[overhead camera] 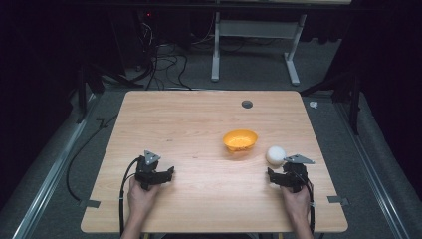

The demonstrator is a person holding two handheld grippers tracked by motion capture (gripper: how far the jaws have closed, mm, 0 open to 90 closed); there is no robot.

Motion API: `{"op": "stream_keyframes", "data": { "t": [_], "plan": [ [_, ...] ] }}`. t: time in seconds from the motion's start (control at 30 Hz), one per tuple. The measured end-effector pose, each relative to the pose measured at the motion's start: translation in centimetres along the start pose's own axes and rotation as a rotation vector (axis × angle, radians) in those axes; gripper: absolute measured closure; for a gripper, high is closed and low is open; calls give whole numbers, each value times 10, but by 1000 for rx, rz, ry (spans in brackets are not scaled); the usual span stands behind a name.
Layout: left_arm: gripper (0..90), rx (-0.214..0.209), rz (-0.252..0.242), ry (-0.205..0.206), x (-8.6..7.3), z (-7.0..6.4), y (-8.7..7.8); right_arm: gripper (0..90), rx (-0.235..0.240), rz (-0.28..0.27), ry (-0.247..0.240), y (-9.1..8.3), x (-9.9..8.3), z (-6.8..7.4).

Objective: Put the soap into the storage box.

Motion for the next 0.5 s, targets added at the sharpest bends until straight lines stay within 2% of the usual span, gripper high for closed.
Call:
{"op": "stream_keyframes", "data": {
  "t": [0.13,0.3,0.5],
  "plan": [
    [203,0,0,-2,0,0,0,187,1,2,2,-1,0,0],
    [203,-1,0,-2,0,0,0,178,1,-23,4,-6,7,0],
    [203,-1,0,-2,0,0,0,169,1,-16,0,-5,11,-1]
  ]
}}
Point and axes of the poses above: each handheld gripper's, and its own axes: y roughly forward along the jaws, x roughly out of its top, z roughly to its left, the point moved 7 cm from there along y, roughly forward along the jaws, and after that the axes turned 4 degrees about -x, right-handed, at the moved point
